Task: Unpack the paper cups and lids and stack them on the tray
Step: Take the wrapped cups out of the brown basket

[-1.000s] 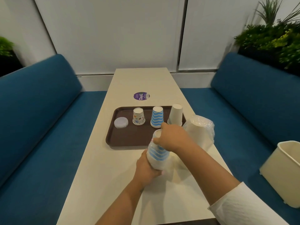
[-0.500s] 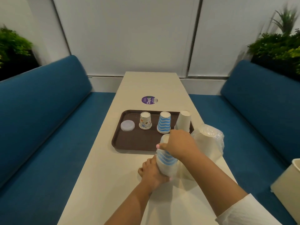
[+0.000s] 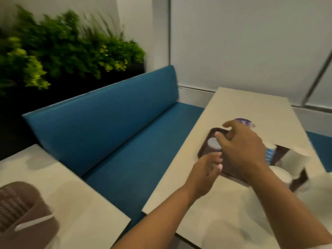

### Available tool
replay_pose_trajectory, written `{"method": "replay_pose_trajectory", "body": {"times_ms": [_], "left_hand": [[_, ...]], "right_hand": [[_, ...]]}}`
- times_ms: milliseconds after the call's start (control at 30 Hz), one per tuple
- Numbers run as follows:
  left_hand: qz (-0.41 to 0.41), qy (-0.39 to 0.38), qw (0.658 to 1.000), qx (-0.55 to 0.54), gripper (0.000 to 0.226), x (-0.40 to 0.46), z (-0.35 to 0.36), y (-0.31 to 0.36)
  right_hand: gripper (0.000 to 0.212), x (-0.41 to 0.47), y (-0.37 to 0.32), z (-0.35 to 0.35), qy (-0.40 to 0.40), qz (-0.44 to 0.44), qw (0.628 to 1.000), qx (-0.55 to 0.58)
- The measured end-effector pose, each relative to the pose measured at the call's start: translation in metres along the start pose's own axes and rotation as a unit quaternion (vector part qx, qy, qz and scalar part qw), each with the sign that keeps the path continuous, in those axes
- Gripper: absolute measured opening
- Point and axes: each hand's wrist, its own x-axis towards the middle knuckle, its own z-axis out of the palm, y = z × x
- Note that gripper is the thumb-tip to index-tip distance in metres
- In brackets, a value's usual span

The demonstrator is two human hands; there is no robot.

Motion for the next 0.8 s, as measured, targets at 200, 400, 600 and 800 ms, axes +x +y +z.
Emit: {"method": "replay_pose_trajectory", "body": {"times_ms": [200,400,600,800], "left_hand": [[0.065,0.162,0.985,0.004,0.026,-0.033,-0.123,0.030],[0.070,0.285,0.955,0.047,0.030,-0.097,-0.241,0.042],[0.034,0.386,0.919,0.076,0.034,-0.177,-0.339,0.035],[-0.043,0.444,0.887,0.119,0.042,-0.249,-0.417,0.009]], "right_hand": [[0.031,-0.020,-0.100,0.037,-0.026,-0.083,0.990,0.108],[0.030,-0.051,-0.202,0.078,-0.077,-0.157,0.964,0.199],[0.028,-0.094,-0.286,0.121,-0.154,-0.223,0.935,0.230],[0.032,-0.149,-0.357,0.168,-0.283,-0.269,0.901,0.188]]}}
